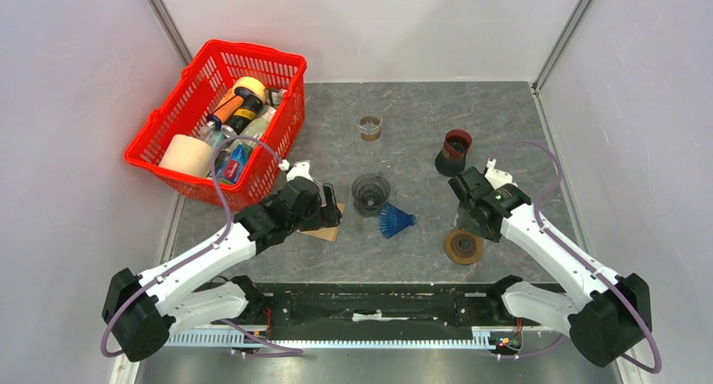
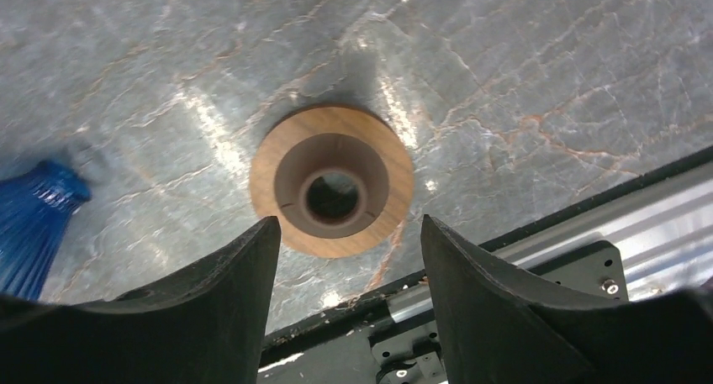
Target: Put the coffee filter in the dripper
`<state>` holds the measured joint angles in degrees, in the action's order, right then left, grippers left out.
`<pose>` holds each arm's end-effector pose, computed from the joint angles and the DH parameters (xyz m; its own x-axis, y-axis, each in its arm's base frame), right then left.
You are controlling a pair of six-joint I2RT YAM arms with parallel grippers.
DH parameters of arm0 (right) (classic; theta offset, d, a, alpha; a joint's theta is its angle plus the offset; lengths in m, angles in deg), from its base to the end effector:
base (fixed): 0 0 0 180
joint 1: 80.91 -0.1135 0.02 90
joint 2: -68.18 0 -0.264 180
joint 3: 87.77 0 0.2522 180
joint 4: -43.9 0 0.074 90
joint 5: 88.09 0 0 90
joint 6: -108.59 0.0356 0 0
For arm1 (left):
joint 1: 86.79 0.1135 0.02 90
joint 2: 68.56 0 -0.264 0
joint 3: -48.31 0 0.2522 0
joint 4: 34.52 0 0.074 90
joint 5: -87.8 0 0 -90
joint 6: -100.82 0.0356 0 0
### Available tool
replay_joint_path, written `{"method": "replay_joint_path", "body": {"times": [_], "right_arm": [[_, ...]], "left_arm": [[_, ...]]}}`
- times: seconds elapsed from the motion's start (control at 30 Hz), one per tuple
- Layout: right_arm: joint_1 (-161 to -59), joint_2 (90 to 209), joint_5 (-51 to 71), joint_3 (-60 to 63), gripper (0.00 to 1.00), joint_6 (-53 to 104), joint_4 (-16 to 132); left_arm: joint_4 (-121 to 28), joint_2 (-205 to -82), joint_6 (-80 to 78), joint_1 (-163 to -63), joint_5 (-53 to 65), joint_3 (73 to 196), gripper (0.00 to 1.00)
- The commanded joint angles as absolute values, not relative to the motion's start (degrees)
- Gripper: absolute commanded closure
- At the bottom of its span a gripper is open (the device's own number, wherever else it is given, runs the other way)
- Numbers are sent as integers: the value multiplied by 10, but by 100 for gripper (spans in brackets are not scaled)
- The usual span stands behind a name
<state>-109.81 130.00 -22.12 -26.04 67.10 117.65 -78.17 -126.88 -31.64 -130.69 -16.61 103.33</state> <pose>0.1621 0.0729 0.2435 -0.8134 0.3325 -0.4774 0.4032 0.9137 -0.0506 0.1554 -0.1373 0.2444 -0.7592 -0.1768 -0.6264 0.0497 0.9438 -0.3267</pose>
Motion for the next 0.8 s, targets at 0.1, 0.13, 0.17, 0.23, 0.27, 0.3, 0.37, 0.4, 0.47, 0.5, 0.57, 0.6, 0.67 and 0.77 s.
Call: {"method": "replay_joint_path", "body": {"times": [0.1,0.13,0.17,0.23,0.27,0.3,0.37,0.4,0.47,0.5,0.57,0.6,0.67,0.77], "right_arm": [[-1045,1329,-218,-304,44,698,1155],[-1039,1332,-211,-309,44,695,1146],[-1034,1333,-199,-316,45,692,1138],[-1029,1334,-170,-326,47,685,1119],[-1027,1332,-159,-331,47,684,1114],[-1026,1330,-153,-335,48,685,1111],[-1025,1324,-146,-345,48,686,1112],[-1023,1322,-146,-350,48,688,1111],[-1022,1318,-144,-358,48,690,1110],[-1022,1318,-142,-362,49,691,1105],[-1021,1323,-138,-368,49,690,1093],[-1020,1327,-138,-371,50,691,1088],[-1021,1338,-138,-375,52,690,1075],[-1021,1356,-137,-380,55,686,1056]], "left_arm": [[-765,-1264,-336,-1309,-157,1031,3],[-765,-1263,-337,-1309,-157,1030,3],[-765,-1263,-337,-1309,-157,1029,3],[-765,-1261,-338,-1309,-157,1028,3],[-766,-1261,-338,-1309,-158,1028,3],[-766,-1260,-339,-1309,-159,1027,3],[-766,-1259,-339,-1309,-157,1026,3],[-765,-1259,-340,-1309,-158,1026,3],[-766,-1261,-339,-1309,-160,1027,3],[-765,-1262,-339,-1309,-160,1027,3],[-765,-1264,-340,-1309,-160,1028,3],[-765,-1264,-340,-1308,-160,1028,3],[-766,-1264,-340,-1309,-159,1027,3],[-766,-1263,-341,-1308,-159,1026,3]]}}
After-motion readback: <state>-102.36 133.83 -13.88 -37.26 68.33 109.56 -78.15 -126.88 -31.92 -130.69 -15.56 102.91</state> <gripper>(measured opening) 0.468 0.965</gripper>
